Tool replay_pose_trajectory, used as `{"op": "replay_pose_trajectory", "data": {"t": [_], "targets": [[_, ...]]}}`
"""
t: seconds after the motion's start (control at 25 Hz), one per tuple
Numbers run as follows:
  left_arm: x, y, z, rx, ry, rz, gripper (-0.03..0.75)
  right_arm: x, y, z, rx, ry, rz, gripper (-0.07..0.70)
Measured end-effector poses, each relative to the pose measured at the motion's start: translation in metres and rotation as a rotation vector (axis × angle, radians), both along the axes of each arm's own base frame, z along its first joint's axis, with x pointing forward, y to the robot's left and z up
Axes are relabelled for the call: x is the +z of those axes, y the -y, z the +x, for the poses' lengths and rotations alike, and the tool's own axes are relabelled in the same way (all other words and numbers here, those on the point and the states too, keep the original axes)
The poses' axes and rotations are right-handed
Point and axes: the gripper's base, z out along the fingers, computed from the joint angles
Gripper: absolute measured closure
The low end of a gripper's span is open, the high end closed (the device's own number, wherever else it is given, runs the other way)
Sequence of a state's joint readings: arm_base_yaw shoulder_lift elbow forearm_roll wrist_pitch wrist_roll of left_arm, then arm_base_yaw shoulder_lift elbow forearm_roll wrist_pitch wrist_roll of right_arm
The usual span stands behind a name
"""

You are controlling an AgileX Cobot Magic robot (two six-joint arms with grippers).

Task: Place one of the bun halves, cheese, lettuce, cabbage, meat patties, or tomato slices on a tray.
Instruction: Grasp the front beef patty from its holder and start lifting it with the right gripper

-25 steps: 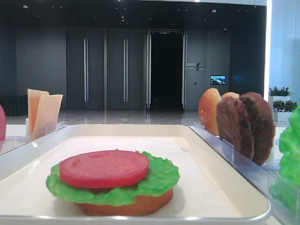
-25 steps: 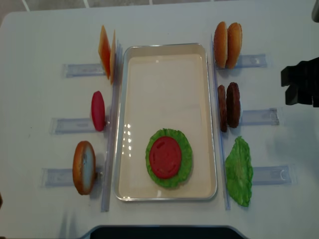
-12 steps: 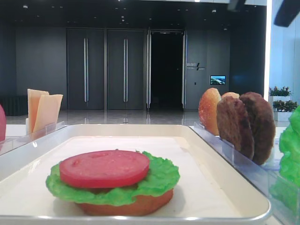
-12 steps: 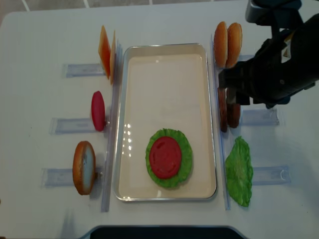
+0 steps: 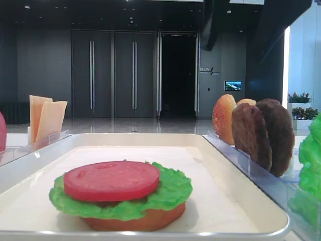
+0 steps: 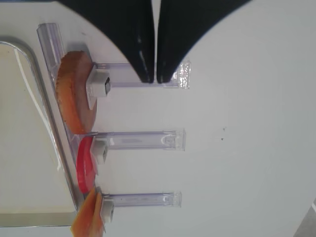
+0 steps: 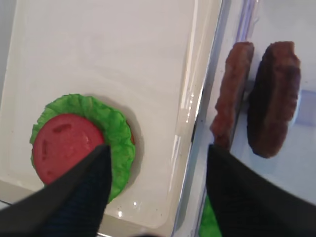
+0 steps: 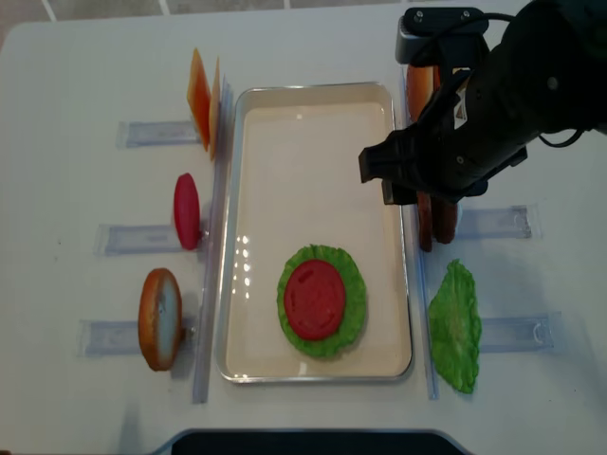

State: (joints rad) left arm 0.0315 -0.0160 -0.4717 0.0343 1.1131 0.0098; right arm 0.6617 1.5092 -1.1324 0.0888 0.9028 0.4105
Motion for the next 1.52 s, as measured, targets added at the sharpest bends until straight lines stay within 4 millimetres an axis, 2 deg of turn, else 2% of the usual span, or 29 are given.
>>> {"op": "replay_pose_trajectory", "data": {"t": [0.4, 0.88, 1.52], "targets": [[0.0, 0.0, 0.0, 0.0, 0.0, 0.0, 0.715, -0.021, -0.007, 0.013, 0.029, 0.006, -0.045, 0.199], [0.0, 0.0, 0.0, 0.0, 0.0, 0.0, 0.715, -0.04, -0.006, 0.023, 0.056, -0.004, -0.131, 0.199], [0.0, 0.0, 0.0, 0.0, 0.0, 0.0, 0.715, -0.041, 0.005, 0.03, 0.041, 0.004, -0.179, 0.2]]}}
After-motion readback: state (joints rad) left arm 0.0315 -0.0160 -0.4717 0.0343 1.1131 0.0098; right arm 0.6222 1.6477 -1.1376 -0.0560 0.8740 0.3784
